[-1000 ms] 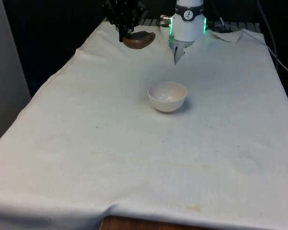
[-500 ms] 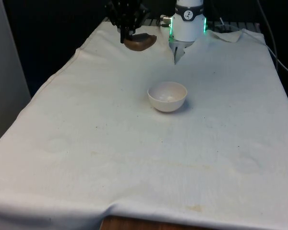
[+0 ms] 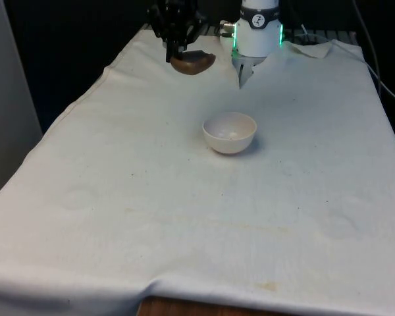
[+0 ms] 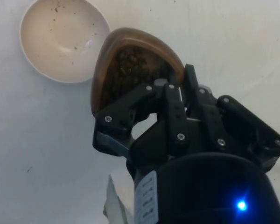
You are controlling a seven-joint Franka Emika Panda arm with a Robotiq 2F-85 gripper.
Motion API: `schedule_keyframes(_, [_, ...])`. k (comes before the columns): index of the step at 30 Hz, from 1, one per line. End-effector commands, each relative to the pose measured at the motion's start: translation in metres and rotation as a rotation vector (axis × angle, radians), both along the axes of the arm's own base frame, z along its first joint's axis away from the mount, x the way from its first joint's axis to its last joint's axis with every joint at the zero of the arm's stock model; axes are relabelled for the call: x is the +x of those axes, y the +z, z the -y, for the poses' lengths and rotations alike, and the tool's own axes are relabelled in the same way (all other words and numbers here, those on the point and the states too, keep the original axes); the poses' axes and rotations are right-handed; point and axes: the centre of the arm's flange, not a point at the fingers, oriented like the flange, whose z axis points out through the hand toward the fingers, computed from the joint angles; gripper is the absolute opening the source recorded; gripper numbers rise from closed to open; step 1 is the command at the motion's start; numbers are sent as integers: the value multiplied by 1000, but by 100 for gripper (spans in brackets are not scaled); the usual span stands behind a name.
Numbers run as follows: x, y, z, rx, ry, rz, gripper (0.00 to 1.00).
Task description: Pour the coffee beans from the cup into the bowl.
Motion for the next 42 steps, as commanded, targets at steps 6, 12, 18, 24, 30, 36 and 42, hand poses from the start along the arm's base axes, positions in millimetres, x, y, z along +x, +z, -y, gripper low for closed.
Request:
schedule_keyframes(6, [0,-4,-1,-22,-11,1,3])
schedule_keyframes(12, [3,-8,-1,-74,-37,12,3])
schedule_keyframes(18, [4,-9,-2,-97,-50,16,3])
schedule_keyframes(24, [6,-10,-5,-126,-72,20,3])
schedule_keyframes(30, [7,-10,-8,-149,-89,25,3])
schedule_keyframes(36, [7,-10,-12,-169,-102,30,3])
schedule_keyframes(42, [8,-11,-18,-198,-115,38,3])
